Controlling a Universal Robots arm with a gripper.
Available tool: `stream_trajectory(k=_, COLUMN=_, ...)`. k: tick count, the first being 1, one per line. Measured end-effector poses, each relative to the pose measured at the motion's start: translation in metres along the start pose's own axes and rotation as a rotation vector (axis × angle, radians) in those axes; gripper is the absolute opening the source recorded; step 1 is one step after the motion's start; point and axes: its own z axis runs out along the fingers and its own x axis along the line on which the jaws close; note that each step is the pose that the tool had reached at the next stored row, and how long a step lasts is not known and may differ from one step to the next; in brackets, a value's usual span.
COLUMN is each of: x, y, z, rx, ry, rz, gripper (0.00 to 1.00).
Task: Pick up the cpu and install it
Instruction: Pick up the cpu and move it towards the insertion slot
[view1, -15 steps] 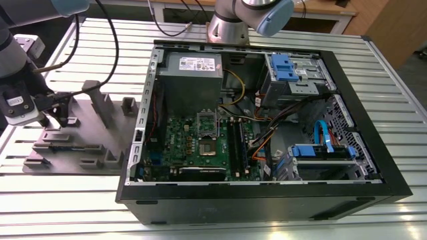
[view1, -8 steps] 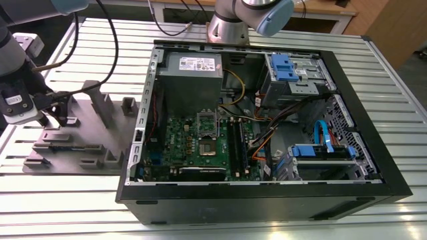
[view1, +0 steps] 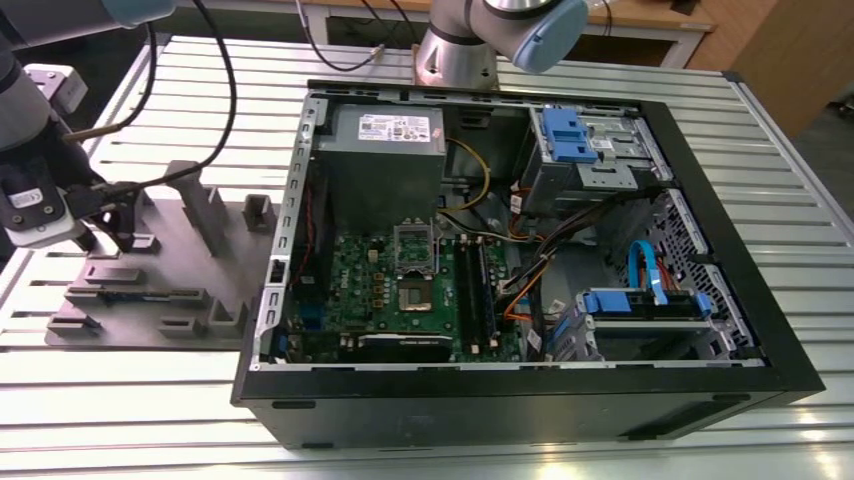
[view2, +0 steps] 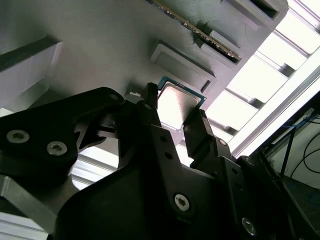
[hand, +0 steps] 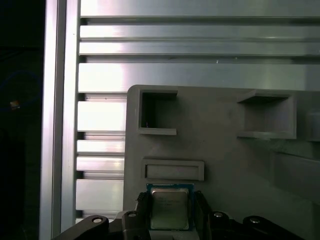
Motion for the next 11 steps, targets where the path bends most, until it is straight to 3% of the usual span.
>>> stream_trajectory(k=11, x=0.0000, y=0.0000, z=-0.0009, rx=-0.0001, ry=-0.0001, rz=0.000, gripper=0.45)
